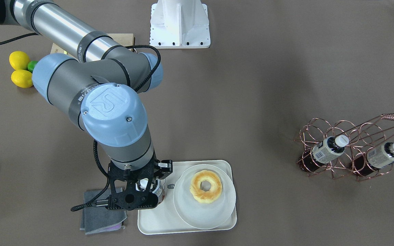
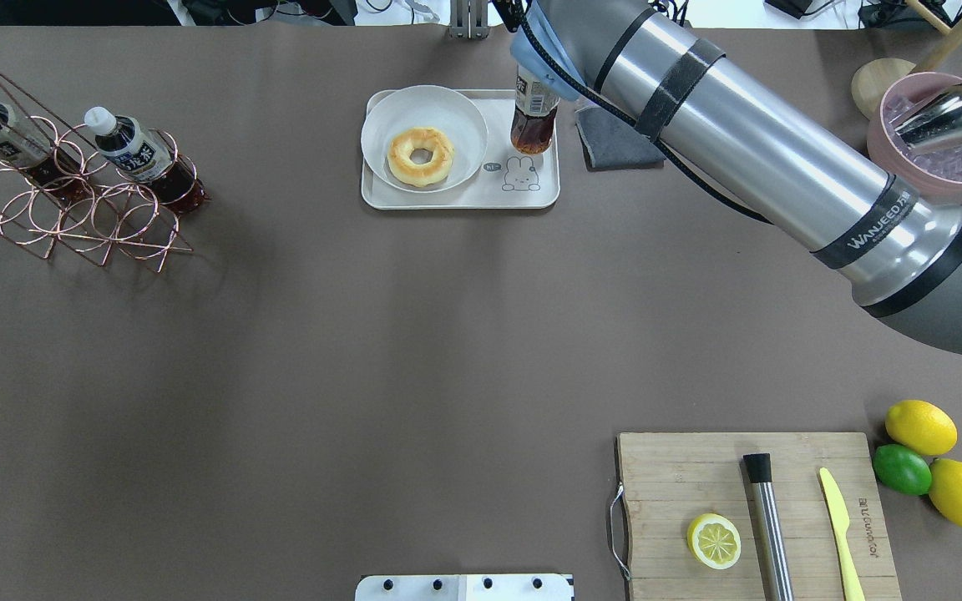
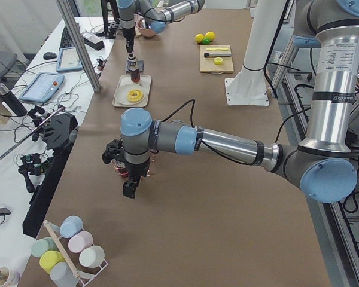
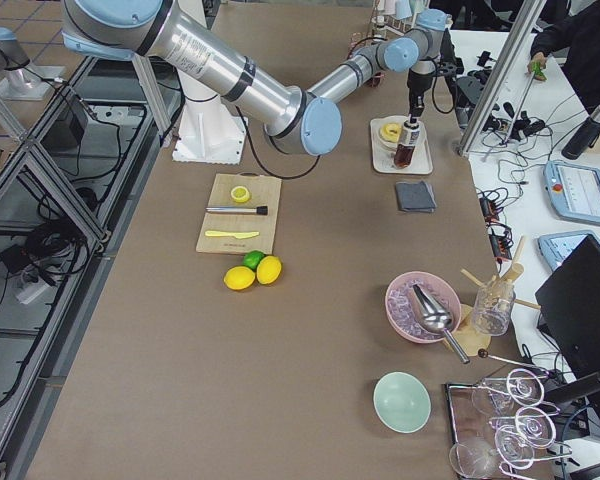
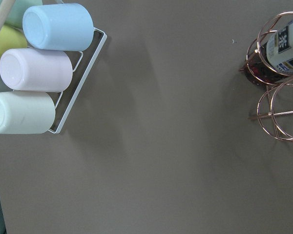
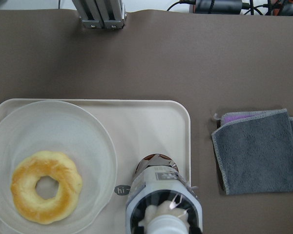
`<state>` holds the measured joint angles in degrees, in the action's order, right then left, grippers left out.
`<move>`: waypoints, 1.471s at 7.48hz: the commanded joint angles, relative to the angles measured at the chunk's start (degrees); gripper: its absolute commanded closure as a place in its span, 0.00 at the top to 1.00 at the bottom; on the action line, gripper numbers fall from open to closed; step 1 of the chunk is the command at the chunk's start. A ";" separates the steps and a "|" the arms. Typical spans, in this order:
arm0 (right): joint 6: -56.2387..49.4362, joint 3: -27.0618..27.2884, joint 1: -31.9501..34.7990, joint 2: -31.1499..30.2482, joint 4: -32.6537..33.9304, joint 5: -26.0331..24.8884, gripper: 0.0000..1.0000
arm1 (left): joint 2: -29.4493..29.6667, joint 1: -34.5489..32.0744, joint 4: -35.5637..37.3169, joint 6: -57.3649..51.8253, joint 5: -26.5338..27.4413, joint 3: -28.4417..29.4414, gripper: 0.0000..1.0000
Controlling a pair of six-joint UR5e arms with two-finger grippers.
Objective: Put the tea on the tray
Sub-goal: 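Lift the bottle with the right gripper and carry it onto the tray beside the bowl, then lower the bottle onto the tray and open the right gripper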
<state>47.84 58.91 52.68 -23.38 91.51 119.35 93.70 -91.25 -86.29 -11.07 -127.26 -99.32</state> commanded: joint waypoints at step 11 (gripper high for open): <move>-1.25 41.01 4.43 -12.86 35.26 3.88 1.00 | 0.69 0.37 -0.19 -0.35 0.09 -0.26 0.98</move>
<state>47.75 83.26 55.64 -28.08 113.21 123.85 94.15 -90.88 -86.47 -11.39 -127.26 -99.36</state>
